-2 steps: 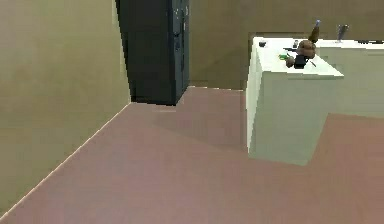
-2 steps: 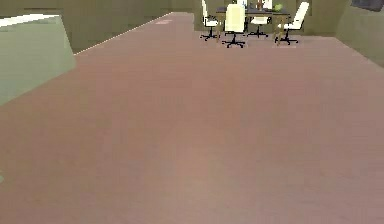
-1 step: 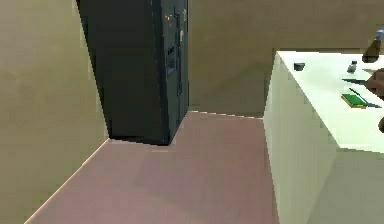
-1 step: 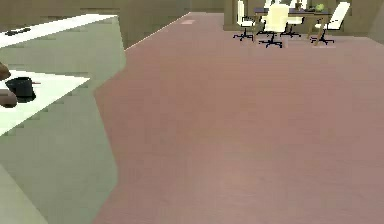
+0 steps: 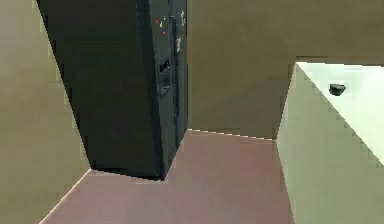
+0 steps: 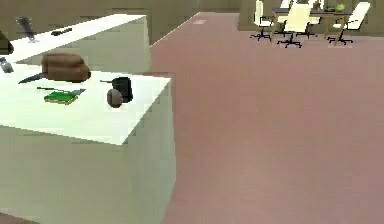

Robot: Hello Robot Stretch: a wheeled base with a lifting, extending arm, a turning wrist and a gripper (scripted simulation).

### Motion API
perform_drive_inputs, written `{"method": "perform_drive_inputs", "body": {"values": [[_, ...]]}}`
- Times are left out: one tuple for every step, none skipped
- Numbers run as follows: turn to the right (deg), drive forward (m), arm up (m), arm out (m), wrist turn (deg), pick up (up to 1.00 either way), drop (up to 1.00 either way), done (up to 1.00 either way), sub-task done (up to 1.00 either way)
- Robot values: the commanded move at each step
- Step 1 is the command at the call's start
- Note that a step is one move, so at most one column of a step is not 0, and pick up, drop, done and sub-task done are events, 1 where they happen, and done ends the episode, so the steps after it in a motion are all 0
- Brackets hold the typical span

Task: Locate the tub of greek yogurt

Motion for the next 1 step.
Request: {"method": "perform_drive_inputs", "body": {"values": [[12.0, 0.0, 0.0, 0.0, 0.0, 0.0, 0.0, 0.0, 0.0]]}}
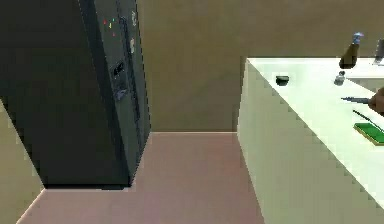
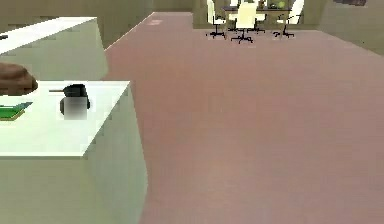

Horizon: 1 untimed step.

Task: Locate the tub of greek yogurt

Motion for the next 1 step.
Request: {"method": "perform_drive_inputs", "body": {"values": [[0.0, 0.55, 0.0, 0.0, 0.0, 0.0, 0.0, 0.0, 0.0]]}}
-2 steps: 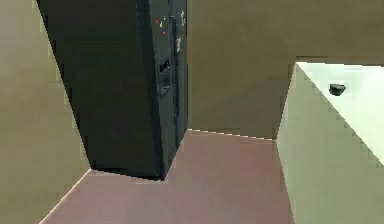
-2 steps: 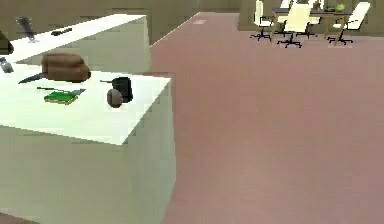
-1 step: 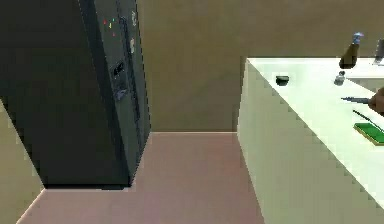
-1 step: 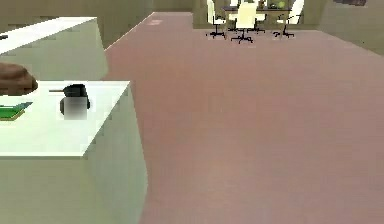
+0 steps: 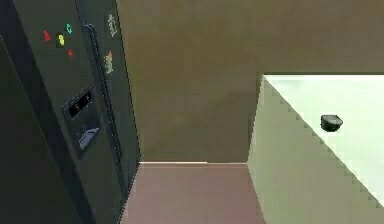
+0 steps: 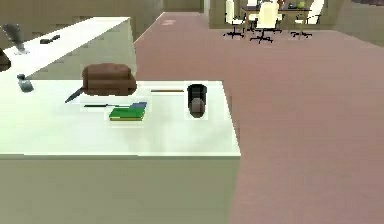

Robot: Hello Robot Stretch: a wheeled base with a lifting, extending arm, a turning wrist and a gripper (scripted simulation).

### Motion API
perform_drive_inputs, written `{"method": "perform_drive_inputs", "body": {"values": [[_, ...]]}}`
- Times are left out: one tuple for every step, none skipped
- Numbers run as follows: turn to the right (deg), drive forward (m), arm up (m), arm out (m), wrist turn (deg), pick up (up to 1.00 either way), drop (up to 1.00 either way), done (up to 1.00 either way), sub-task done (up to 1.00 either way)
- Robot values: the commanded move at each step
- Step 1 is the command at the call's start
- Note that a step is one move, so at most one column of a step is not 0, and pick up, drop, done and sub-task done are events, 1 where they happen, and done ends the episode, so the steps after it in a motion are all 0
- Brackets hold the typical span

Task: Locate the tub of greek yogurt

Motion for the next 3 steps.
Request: {"method": "perform_drive_inputs", "body": {"values": [[36.0, 0.0, 0.0, 0.0, 0.0, 0.0, 0.0, 0.0, 0.0], [0.0, 1.0, 0.0, 0.0, 0.0, 0.0, 0.0, 0.0, 0.0], [0.0, 0.0, 0.0, 0.0, 0.0, 0.0, 0.0, 1.0, 0.0]]}}
